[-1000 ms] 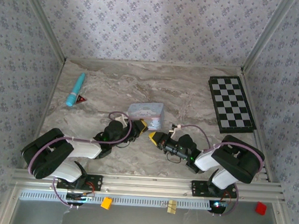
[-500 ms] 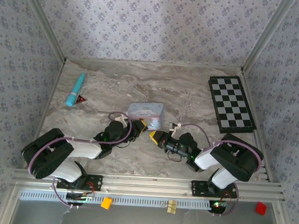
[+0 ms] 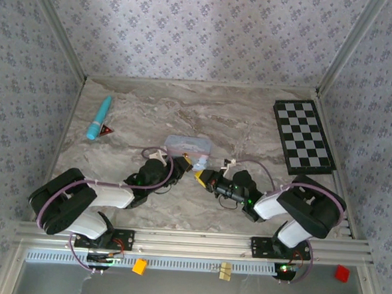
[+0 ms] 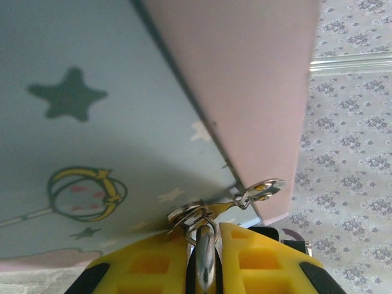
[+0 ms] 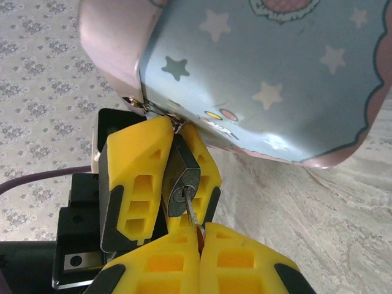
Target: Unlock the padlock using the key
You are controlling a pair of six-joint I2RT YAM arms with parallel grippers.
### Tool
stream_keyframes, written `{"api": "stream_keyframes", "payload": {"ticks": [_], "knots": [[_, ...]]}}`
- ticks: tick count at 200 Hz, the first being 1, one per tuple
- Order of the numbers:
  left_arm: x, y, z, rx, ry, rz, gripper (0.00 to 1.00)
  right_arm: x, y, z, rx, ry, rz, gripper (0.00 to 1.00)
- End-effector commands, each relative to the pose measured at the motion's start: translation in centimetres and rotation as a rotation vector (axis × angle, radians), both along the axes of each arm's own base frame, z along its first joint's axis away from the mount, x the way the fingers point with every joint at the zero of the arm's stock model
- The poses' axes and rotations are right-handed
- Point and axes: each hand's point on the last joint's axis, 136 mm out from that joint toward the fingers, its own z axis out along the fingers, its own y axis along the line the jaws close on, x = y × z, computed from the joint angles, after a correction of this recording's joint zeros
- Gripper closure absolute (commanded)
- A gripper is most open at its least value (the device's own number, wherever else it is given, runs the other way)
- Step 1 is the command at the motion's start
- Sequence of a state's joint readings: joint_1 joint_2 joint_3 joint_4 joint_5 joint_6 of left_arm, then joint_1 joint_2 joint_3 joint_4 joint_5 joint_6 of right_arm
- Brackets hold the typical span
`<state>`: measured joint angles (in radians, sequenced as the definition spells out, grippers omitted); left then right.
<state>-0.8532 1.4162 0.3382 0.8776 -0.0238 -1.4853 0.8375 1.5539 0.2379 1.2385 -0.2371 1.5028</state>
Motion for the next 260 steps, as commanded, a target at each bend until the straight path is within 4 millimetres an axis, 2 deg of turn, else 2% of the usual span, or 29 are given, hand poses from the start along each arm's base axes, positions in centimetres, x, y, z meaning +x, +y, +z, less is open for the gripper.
{"api": "stream_keyframes", "payload": {"ticks": [1, 24, 62, 115, 154, 186, 208, 260], "knots": [[-3.2, -4.9, 4.5, -0.129, -0.069, -0.232, 1.0, 1.2, 1.8, 4.5, 0.116, -0.111, -0.004, 1.0], [-3.3, -5.0, 4.5, -0.129, -0.069, -0.234, 1.0, 1.2, 2.1, 4.4, 0.121, -0.109, 0.003, 1.0], [-3.5, -5.2, 4.7, -0.13, -0.07, -0.244, 1.0, 2.2, 0.5, 4.2, 0.11, -0.107, -0.033, 1.0], [-4.2, -6.6, 5.4, -0.14, -0.081, -0.284, 1.0, 2.9, 1.1, 4.7, 0.111, -0.122, -0.02, 1.0], [-4.7, -7.1, 4.8, -0.134, -0.062, -0.304, 1.0, 4.1, -0.4, 5.1, 0.114, -0.129, -0.052, 1.0], [-5.1, -7.3, 4.0, -0.116, -0.043, -0.325, 1.0, 4.4, -0.9, 5.9, 0.069, -0.165, -0.041, 1.0], [-5.5, -7.2, 3.4, -0.106, -0.028, -0.336, 1.0, 4.8, -1.6, 5.2, -0.011, -0.165, -0.047, 1.0], [-5.6, -7.7, 4.3, -0.122, -0.05, -0.345, 1.0, 4.3, -0.6, 5.4, -0.04, -0.199, -0.011, 1.0]]}}
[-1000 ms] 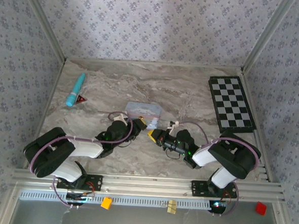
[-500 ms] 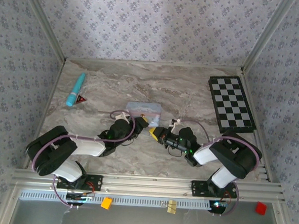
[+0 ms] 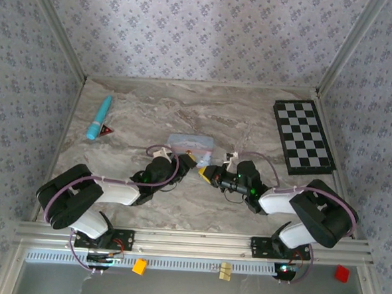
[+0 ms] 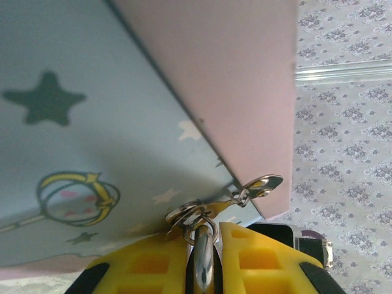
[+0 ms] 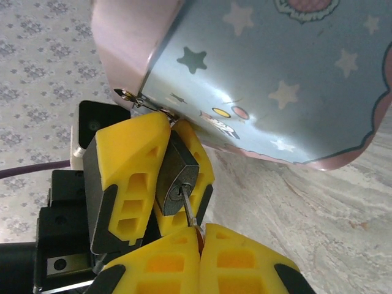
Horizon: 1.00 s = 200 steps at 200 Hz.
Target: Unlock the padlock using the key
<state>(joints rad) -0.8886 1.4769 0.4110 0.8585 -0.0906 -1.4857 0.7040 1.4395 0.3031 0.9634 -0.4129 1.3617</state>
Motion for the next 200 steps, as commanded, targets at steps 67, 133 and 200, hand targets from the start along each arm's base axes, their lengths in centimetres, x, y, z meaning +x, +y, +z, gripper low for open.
{"api": "stream_keyframes", "payload": {"ticks": [67, 133, 200], "knots": [[-7.0, -6.9, 4.7, -0.17, -0.059, -0.39, 1.0, 4.8, -1.9, 4.4, 0.126, -0.137, -0.152, 1.0], [-6.6, -7.3, 5.1, -0.179, -0.072, -0.384, 1.0, 1.9, 3.4, 6.5, 0.147, -0.187, -0.019, 1.0], [-5.1, -4.9, 4.5, -0.137, -0.069, -0.282, 1.0, -0.3, 3.0, 3.7, 0.129, -0.123, -0.039, 1.0]]}}
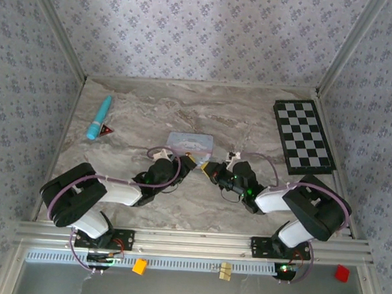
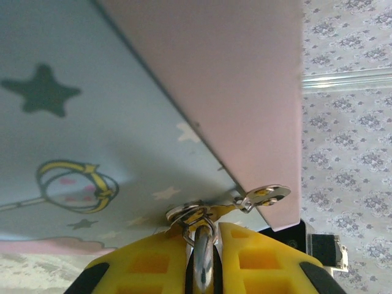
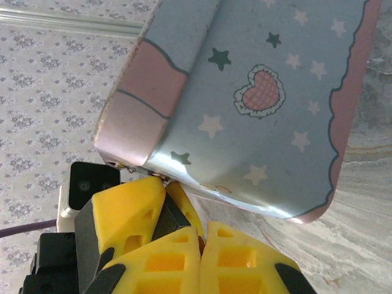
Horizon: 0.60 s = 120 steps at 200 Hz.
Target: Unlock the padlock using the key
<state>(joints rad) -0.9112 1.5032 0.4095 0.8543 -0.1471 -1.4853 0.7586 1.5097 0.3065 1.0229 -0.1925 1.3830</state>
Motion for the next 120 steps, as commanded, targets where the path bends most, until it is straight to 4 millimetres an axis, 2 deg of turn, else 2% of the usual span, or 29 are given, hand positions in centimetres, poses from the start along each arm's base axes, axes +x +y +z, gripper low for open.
{"api": "stream_keyframes", "payload": {"ticks": [1, 43, 82, 120], "knots": [[-5.1, -5.0, 5.6, -0.171, -0.072, -0.311, 1.0, -2.3, 3.4, 5.0, 0.155, -0.118, 0.127, 1.0], [-3.6, -4.4, 6.5, -0.155, -0.101, -0.246, 1.0, -3.7, 4.5, 4.7, 0.16, -0.108, 0.101, 1.0], [-2.5, -3.4, 5.9, -0.153, -0.089, -0.196, 1.0, -4.6, 4.5, 3.8, 0.195, -0.075, 0.064, 1.0], [-1.9, -3.3, 6.2, -0.162, -0.099, -0.189, 1.0, -5.8, 6.1, 3.7, 0.21, -0.061, 0.107, 1.0]]}}
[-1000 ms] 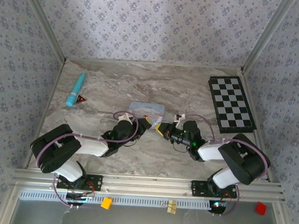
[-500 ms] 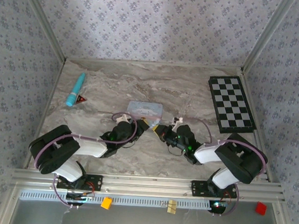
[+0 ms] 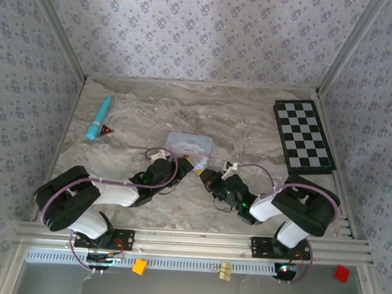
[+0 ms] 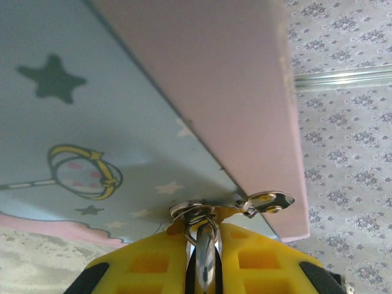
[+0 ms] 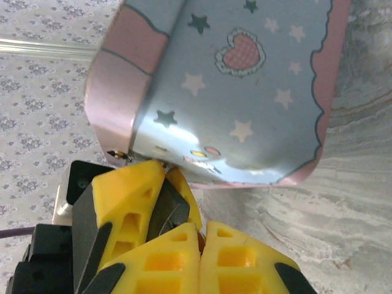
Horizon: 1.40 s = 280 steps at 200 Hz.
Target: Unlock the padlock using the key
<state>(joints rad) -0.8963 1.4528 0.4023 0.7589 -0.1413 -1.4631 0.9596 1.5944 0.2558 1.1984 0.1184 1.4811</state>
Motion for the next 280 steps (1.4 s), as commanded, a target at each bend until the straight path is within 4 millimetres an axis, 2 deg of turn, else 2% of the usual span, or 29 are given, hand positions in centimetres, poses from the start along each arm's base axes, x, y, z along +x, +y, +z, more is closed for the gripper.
{"api": "stream_keyframes", "payload": {"ticks": [1, 62, 101, 147, 191, 240, 280], "knots": [[-1.7, -4.4, 6.8, -0.219, -0.113, -0.192, 1.0, -3.7, 4.9, 4.5, 0.166, -0.068, 0.231, 1.0], [-1.8, -4.6, 7.0, -0.231, -0.112, -0.211, 1.0, -3.8, 5.5, 4.8, 0.188, -0.077, 0.257, 1.0], [-2.4, -4.7, 7.5, -0.247, -0.115, -0.242, 1.0, -2.3, 3.7, 4.7, 0.166, -0.097, 0.217, 1.0], [-2.8, -4.0, 7.4, -0.225, -0.115, -0.238, 1.0, -0.7, -0.1, 2.9, 0.073, -0.082, 0.15, 1.0], [-2.8, -4.0, 7.6, -0.221, -0.125, -0.238, 1.0, -0.8, 0.1, 3.9, 0.049, -0.107, 0.167, 1.0], [-2.9, -3.9, 7.7, -0.219, -0.128, -0.246, 1.0, -0.6, -1.8, 2.6, 0.023, -0.08, 0.14, 1.0], [-2.7, -3.8, 7.7, -0.213, -0.134, -0.247, 1.0, -1.0, -1.6, 2.4, 0.0, -0.07, 0.166, 1.0]]}}
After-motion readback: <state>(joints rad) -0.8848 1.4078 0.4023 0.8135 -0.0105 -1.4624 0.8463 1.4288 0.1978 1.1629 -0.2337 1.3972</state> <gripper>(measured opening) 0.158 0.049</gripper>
